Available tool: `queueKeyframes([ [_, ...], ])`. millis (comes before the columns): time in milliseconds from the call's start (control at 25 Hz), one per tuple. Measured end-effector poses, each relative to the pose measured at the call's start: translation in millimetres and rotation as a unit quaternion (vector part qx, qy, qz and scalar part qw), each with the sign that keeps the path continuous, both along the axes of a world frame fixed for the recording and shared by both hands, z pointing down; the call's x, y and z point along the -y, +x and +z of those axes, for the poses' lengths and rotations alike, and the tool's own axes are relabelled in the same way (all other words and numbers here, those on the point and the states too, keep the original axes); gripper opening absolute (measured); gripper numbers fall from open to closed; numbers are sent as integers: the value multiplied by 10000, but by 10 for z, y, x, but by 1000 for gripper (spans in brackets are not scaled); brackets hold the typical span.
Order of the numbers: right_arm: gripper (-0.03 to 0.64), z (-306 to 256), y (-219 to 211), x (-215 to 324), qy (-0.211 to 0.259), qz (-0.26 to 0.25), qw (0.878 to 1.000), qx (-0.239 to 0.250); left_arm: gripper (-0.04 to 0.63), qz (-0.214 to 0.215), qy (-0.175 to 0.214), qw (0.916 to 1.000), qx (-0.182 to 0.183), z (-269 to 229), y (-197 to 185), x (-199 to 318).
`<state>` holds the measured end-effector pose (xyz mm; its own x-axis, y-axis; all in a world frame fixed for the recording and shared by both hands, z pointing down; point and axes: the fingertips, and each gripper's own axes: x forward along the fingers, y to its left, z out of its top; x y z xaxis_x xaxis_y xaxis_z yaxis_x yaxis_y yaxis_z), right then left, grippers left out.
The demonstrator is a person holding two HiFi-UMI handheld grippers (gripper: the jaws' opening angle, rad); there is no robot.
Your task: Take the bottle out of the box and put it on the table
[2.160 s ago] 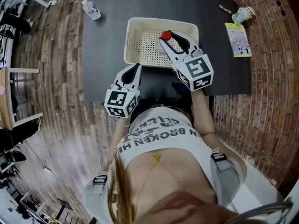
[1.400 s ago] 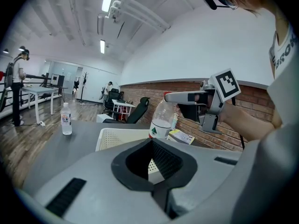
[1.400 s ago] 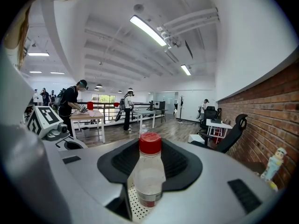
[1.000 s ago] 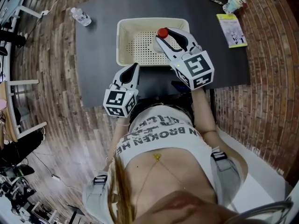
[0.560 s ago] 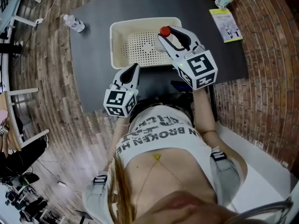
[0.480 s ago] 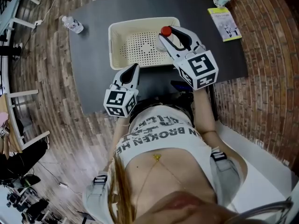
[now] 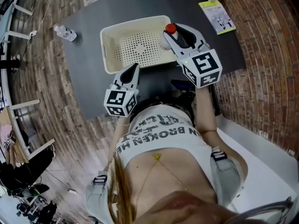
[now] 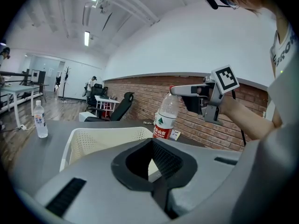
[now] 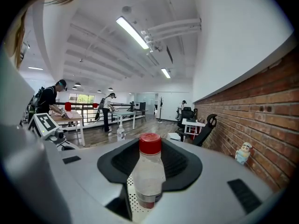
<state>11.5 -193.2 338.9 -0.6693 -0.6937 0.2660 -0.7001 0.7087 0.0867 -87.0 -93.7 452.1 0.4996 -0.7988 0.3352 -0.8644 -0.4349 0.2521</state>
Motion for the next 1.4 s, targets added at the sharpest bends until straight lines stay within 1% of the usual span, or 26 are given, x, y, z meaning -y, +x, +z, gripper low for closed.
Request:
queueKeyframes([
  [440, 140, 1, 525, 72, 10, 554, 9985, 46, 5, 329, 30, 9995, 9, -33, 297, 91],
  [760, 140, 112, 991, 160, -75, 988, 9951, 25, 5, 439, -53, 9990, 48, -22, 517, 71],
  [1080, 138, 255, 1215, 234, -123, 1092, 9939, -18, 5, 393, -104, 9991, 87, 12, 635, 67],
  [1400, 138, 361, 1259, 321, -177, 1103, 9937, -9, 5, 272, -145, 9995, 121, 20, 612, 74],
])
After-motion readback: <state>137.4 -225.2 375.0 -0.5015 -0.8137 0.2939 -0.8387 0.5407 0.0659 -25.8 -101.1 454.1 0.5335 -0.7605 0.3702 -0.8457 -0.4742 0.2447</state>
